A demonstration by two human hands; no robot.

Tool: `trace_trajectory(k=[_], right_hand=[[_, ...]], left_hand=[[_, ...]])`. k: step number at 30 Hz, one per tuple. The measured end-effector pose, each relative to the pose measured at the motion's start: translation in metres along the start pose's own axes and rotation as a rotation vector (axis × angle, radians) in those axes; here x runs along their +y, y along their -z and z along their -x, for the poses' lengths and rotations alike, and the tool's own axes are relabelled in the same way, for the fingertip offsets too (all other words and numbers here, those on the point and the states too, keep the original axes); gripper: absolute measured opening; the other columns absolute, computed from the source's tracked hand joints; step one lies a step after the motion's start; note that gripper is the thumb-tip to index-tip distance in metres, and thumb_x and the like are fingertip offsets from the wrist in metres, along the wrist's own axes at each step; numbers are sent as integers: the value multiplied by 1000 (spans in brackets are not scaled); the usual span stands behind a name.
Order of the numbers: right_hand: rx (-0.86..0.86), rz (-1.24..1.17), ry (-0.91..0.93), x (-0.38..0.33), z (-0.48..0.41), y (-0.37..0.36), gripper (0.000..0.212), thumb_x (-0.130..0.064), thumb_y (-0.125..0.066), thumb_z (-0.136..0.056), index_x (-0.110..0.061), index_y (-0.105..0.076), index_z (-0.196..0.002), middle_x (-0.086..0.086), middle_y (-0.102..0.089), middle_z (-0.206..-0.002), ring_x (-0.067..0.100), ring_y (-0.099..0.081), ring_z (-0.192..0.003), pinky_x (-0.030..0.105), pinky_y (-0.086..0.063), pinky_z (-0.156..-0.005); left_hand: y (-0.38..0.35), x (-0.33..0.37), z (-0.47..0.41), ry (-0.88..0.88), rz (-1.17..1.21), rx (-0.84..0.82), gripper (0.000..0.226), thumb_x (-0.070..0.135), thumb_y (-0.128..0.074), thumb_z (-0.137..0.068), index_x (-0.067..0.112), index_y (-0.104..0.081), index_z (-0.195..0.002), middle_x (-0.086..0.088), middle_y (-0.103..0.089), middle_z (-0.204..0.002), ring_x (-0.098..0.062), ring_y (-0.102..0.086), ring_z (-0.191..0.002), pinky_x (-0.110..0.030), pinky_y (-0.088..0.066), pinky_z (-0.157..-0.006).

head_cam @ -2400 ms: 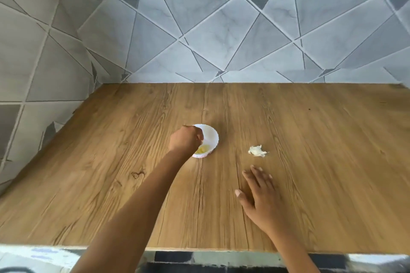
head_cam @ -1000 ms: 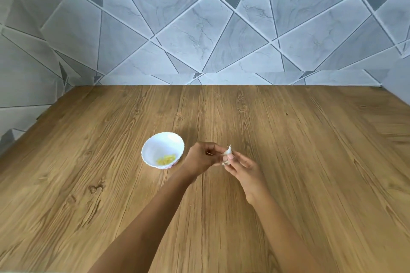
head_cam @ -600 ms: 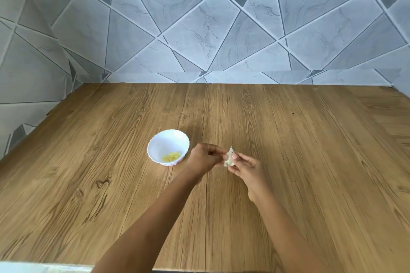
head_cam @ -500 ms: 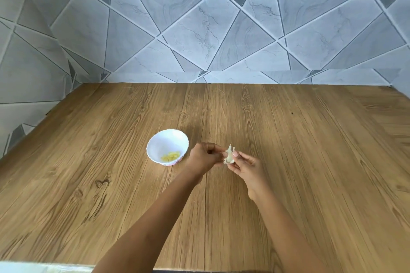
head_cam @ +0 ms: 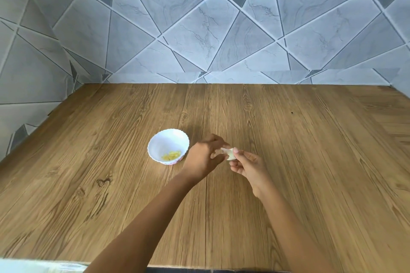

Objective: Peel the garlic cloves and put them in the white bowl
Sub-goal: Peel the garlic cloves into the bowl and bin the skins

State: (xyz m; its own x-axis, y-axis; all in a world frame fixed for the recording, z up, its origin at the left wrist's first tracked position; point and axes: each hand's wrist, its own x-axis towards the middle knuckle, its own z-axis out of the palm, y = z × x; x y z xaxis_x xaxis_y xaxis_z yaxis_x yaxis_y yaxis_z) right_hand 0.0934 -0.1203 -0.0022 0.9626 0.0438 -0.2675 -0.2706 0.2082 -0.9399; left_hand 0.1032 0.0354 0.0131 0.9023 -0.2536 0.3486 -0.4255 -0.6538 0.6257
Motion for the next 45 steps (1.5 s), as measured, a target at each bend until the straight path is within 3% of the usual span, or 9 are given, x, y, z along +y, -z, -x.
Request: trace_trajectory(k=[7,15,19,26,30,35,39,42,45], right_hand=[[-101,-117,80,-1,8,-1,22,-23,-61,-88,-13,-69,-105,5,-71,-106,15,-67,-101,18,-53,-80],[-29,96,174,8,1,2,27,-17,-58,-91,-11,-62,-117,-1,-69,-102,5,-66,-94,19,-53,-81],[-27,149,120,4,-2,4,19,-21,-52,-96,-14,-63,-110,-2,-68,-94,3,-65,-83,14,-52,-70],[106,822,447,14,-20,3,21,-30,-62,-90,-10,-66,-86,0,-59,-67,10,-47,-55,19,-33,-50],[137,1005,555,29,-32,-3,21,-23,-72,-82,-6,-69,-93,4,-58,-84,18,-53,-72,28,-40,-62],[165,989,581,32,-19,-3,44,-26,-71,-83,-7,-62,-121,14,-58,-111,30,-57,-99,40,-48,-82],[66,737,729,30,13,-11,28,-13,-68,-85,-9,-65,-112,1,-62,-99,12,-62,-81,24,-53,-70],[-50,633,602,35,30,-16,28,-11,-67,-86,-9,-64,-114,-7,-62,-95,0,-59,-78,7,-47,-68],[-190,510,347,38,39,-18,33,-24,-68,-85,-15,-63,-117,-9,-65,-98,1,-62,-85,9,-48,-73]], left_hand=[[-1,4,-6,-37,98,68,11,7,-70,-82,7,-74,-92,-2,-73,-85,-7,-67,-75,-20,-54,-69],[-12,7,-5,18,30,75,14,2,-61,-84,5,-73,-90,-3,-71,-76,-15,-65,-66,-31,-53,-63],[-10,7,-4,105,35,108,13,1,-58,-86,6,-69,-89,7,-65,-72,-8,-59,-63,-19,-48,-62],[8,8,2,549,594,58,7,10,-59,-92,5,-63,-92,-11,-69,-79,-17,-67,-68,-27,-56,-62],[12,10,14,646,730,68,20,16,-62,-91,-3,-66,-96,-6,-67,-73,-11,-63,-66,-22,-53,-62],[17,11,26,757,820,65,17,13,-54,-96,-1,-64,-97,-9,-67,-75,-10,-64,-62,-18,-54,-61],[16,19,38,778,870,86,15,13,-54,-96,1,-64,-95,-9,-67,-76,-10,-64,-65,-19,-55,-63],[15,22,55,798,814,101,15,15,-55,-95,6,-65,-90,-7,-68,-78,-12,-63,-70,-20,-55,-64],[16,24,75,826,794,114,18,18,-58,-94,1,-66,-94,-11,-66,-81,-15,-62,-74,-21,-56,-66]])
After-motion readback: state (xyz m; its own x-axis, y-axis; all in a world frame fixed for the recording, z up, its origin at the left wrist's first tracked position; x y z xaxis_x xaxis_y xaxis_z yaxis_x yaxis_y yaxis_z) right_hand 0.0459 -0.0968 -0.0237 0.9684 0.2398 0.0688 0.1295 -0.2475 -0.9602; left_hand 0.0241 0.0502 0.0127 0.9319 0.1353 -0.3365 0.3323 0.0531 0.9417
